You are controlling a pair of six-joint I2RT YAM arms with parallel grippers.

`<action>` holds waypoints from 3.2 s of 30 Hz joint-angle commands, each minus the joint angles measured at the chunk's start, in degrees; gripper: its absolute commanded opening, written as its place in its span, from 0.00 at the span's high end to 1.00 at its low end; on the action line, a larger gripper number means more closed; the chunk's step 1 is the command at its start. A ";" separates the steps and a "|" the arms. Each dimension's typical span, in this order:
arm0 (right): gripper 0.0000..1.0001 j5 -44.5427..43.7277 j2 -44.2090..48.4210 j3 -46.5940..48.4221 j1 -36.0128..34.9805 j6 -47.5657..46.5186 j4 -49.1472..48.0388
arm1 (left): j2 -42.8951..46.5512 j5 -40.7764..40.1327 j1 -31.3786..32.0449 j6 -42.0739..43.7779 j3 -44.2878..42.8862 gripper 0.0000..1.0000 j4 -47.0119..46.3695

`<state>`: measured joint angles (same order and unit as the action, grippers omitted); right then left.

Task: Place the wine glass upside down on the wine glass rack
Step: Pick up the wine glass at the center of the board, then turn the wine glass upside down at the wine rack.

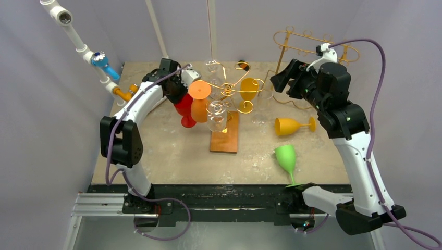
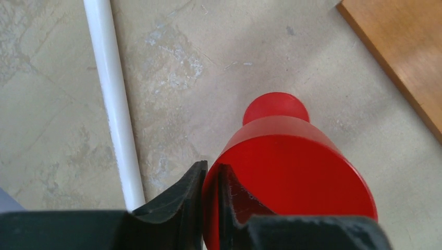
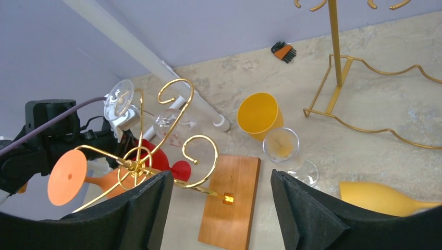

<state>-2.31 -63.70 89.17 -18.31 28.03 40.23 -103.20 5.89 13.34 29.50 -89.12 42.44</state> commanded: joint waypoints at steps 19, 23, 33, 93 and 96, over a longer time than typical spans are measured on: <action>0.01 8.70 -6.18 13.93 0.17 2.12 1.70 | 23.59 -2.53 -0.07 3.47 -17.39 1.00 -12.00; 0.01 11.99 -7.12 17.23 0.16 5.60 -0.33 | 32.54 2.88 -0.07 4.20 -8.92 1.00 -29.72; 0.01 15.26 -10.26 17.80 -14.05 17.07 -16.79 | 46.13 19.75 -0.07 2.71 8.11 1.00 -66.25; 0.33 27.50 -15.88 6.67 -27.38 24.77 -59.88 | 56.52 33.72 -0.07 30.97 20.67 0.02 -56.42; 0.33 23.87 -9.79 5.75 -25.17 13.68 -44.15 | 56.54 32.87 -0.07 30.65 19.60 0.00 -51.26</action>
<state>23.40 -84.07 94.76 -45.28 58.37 -22.72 -46.50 39.53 13.52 58.15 -66.57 -17.98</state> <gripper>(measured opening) 0.769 0.993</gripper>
